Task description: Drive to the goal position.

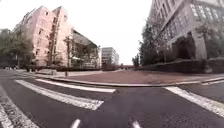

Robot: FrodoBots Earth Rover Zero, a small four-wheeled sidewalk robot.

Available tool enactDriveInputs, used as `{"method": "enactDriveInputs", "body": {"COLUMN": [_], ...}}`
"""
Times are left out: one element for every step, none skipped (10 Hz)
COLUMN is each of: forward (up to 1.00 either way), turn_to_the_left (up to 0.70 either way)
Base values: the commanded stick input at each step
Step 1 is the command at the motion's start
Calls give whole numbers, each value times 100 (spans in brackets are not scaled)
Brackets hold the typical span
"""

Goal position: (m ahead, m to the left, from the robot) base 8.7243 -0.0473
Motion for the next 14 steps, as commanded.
{"method": "enactDriveInputs", "body": {"forward": [70,70,70,70,70,70,70,70,70,70,70,70,70,70], "turn_to_the_left": [-14,-14,-14,-14,-14,-14,-14,-14,-14,-14,-14,-14,-14,-14]}}
